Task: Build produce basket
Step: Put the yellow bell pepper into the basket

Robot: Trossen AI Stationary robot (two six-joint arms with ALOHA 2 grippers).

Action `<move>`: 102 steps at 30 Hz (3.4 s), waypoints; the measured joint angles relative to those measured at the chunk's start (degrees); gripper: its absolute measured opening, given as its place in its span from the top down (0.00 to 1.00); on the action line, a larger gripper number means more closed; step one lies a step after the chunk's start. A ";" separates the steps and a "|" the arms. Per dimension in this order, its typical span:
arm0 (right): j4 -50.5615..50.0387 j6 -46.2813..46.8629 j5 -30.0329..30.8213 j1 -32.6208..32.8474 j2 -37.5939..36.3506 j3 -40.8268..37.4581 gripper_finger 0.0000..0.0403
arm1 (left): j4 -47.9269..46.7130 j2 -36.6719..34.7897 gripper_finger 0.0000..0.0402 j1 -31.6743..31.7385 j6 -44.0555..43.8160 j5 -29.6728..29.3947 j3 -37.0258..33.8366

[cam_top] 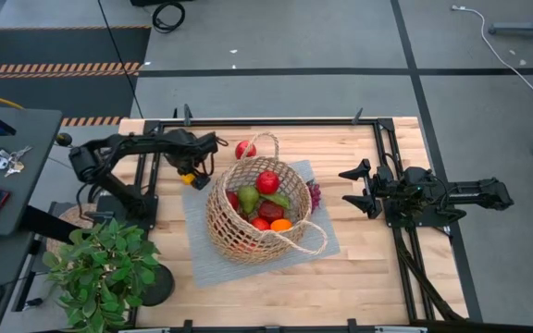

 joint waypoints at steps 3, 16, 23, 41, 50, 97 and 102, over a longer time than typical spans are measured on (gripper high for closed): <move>0.01 0.00 0.00 0.01 0.00 0.00 0.05 | 0.31 1.59 0.02 0.03 0.78 -0.06 0.00; 0.00 0.00 0.00 0.00 0.00 0.00 0.05 | 2.25 2.29 0.18 0.02 1.20 -0.54 0.02; 0.01 0.00 -0.01 0.00 0.00 0.00 0.05 | 1.94 0.49 0.19 -0.13 2.64 -1.12 0.33; 0.02 0.00 0.00 0.00 -0.02 -0.01 0.05 | 12.29 -20.55 0.18 -2.24 3.64 -2.44 15.74; 0.00 0.00 0.00 0.02 0.00 0.00 0.05 | 33.42 -27.82 0.18 -8.87 5.75 -2.37 18.95; 0.01 0.00 0.00 0.00 0.00 0.00 0.05 | 43.00 -17.03 0.18 -41.27 103.93 -21.04 18.97; 0.01 0.00 0.00 0.00 0.00 0.00 0.05 | 45.87 -17.05 0.18 -40.72 89.04 -20.84 18.97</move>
